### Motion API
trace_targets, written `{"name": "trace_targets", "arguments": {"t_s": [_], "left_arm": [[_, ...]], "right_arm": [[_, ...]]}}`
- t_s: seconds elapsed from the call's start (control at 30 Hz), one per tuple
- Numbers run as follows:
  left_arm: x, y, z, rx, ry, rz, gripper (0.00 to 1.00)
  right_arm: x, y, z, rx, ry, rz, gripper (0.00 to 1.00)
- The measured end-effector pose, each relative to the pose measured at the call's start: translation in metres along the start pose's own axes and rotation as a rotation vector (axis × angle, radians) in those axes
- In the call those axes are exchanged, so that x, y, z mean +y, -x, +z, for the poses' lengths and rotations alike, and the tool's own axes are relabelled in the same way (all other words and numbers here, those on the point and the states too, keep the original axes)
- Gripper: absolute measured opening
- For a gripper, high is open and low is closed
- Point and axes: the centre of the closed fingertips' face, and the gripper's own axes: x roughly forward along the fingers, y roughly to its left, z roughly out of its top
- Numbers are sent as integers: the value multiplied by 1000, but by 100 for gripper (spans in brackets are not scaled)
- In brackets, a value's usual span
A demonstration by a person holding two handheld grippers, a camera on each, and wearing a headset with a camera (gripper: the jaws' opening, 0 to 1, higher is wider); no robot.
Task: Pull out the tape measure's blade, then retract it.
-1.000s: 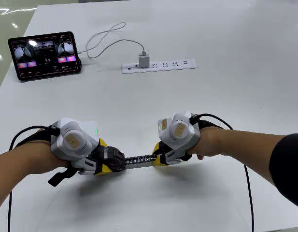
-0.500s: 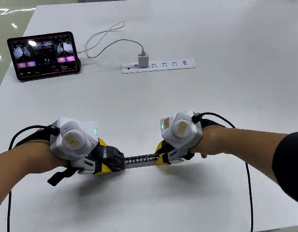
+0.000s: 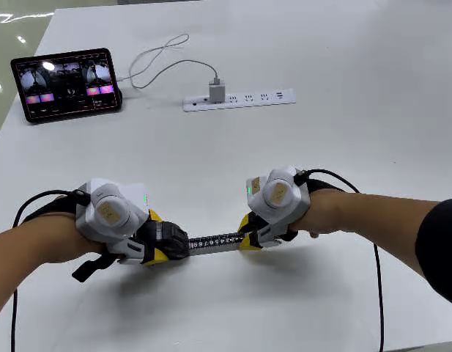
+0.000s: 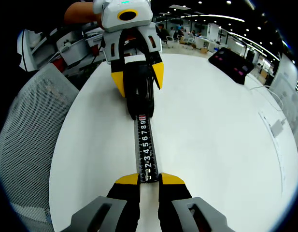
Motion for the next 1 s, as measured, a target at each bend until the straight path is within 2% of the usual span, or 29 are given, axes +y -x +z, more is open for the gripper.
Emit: {"name": "trace_targets", "arguments": {"t_s": [1.0], "left_arm": [[0, 0, 1, 0, -4, 0, 32]], "right_arm": [[-2, 9, -12, 15, -15, -7, 9]]}}
